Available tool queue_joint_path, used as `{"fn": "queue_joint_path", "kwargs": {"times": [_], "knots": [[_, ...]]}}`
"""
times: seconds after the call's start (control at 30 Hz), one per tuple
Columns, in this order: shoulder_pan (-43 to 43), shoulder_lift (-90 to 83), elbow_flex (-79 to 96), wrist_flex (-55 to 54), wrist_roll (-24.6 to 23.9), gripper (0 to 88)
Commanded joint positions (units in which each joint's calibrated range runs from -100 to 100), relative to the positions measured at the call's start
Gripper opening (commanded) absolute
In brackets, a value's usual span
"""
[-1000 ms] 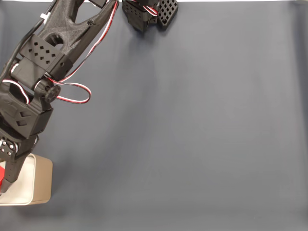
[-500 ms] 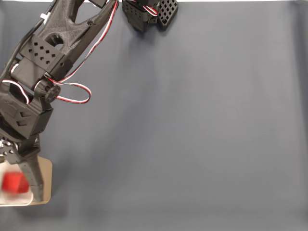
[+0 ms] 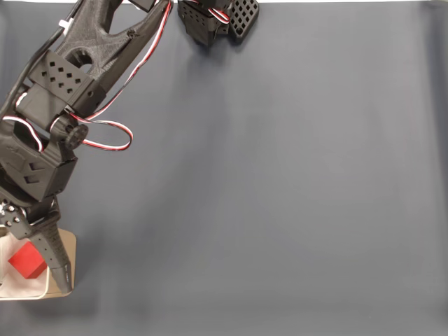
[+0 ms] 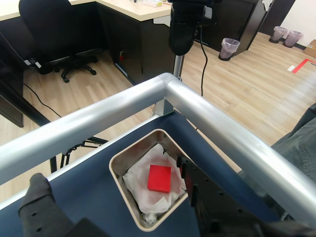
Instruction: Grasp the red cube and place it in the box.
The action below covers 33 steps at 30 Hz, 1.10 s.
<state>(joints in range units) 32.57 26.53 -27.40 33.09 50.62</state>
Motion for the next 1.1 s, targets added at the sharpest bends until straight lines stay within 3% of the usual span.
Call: {"fn": "queue_joint_path", "kwargs": {"times": [0.0,0.57,0.63,0.73,0.8,1.07], "knots": [[0.74,-3.13,-2.26,-1.54,-0.88,54.9],[0.67,-3.13,-2.26,-2.27,-1.37,53.0],[0.67,-3.13,-2.26,-2.27,-1.56,45.8],[0.46,-3.22,-2.62,-2.03,-1.47,16.5],[-0.18,-3.48,-2.9,-2.27,-1.22,2.6],[-9.13,-12.49,0.75,-2.11,-1.86,0.0]]}}
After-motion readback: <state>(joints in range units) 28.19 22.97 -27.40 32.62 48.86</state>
